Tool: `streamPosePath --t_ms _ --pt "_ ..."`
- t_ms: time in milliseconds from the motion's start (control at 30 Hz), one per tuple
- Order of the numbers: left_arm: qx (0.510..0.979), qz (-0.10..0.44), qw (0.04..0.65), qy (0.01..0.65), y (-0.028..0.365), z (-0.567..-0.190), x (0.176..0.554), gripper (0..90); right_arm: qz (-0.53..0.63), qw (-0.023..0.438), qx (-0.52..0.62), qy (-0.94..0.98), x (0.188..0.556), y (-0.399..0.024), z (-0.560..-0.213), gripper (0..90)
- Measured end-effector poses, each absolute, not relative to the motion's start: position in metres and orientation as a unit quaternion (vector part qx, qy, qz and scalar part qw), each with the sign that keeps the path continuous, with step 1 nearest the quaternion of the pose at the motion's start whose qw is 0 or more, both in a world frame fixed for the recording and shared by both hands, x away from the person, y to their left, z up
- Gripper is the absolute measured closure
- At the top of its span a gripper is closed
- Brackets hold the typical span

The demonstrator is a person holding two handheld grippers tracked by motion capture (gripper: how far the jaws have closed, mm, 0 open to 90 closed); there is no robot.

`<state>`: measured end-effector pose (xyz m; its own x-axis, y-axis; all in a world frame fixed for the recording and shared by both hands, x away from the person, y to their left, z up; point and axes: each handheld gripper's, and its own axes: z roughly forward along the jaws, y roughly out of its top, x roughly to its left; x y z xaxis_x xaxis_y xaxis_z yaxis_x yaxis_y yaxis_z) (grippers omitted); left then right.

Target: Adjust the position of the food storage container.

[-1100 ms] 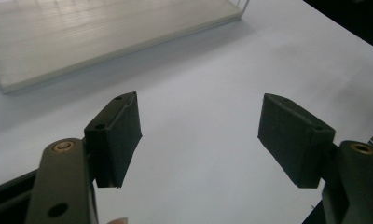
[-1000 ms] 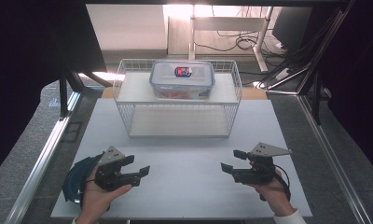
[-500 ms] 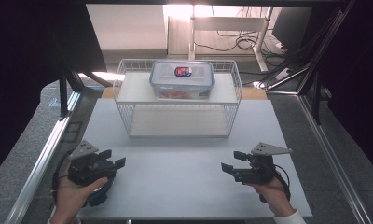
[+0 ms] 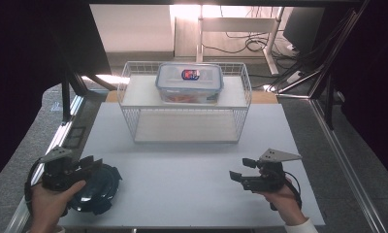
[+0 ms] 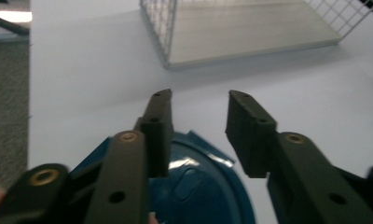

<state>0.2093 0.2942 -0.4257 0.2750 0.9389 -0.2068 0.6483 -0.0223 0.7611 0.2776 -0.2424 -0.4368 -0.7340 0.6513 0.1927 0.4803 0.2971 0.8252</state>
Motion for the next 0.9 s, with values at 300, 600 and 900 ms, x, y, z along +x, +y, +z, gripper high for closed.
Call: streamPosePath --t_ms 300,600,900 --pt "0.685 0.191 0.349 0.611 0.323 -0.441 0.201 85.4 0.468 0.087 0.358 0.804 0.279 -0.242 -0.44 25.4" --pt "0.662 0.192 0.313 0.653 0.352 -0.461 0.182 89.8 0.457 0.086 0.368 0.805 0.28 -0.243 -0.442 24.9" --pt "0.638 0.18 0.266 0.7 0.374 -0.491 0.16 89.9 0.454 0.076 0.367 0.809 0.283 -0.241 -0.446 25.0"
